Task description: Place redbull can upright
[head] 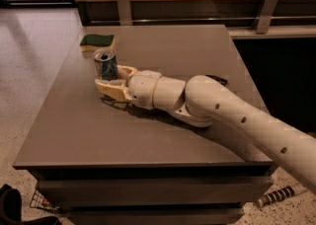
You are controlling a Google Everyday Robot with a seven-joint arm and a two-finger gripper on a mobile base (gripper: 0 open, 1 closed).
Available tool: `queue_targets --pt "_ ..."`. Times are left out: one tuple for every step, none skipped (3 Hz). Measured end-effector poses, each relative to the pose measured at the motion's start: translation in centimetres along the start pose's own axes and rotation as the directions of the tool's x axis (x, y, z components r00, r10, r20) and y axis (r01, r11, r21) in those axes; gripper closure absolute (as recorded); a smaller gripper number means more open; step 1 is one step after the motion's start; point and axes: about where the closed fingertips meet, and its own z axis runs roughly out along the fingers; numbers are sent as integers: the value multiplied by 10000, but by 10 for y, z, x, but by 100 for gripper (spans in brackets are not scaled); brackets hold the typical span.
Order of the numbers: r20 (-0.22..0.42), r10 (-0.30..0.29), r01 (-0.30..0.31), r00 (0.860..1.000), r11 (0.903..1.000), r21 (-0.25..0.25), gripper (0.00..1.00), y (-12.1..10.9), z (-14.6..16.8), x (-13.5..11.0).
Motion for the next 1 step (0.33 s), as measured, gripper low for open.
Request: queue_targets --pt "0 0 0 10000 10000 -1 13 0 0 0"
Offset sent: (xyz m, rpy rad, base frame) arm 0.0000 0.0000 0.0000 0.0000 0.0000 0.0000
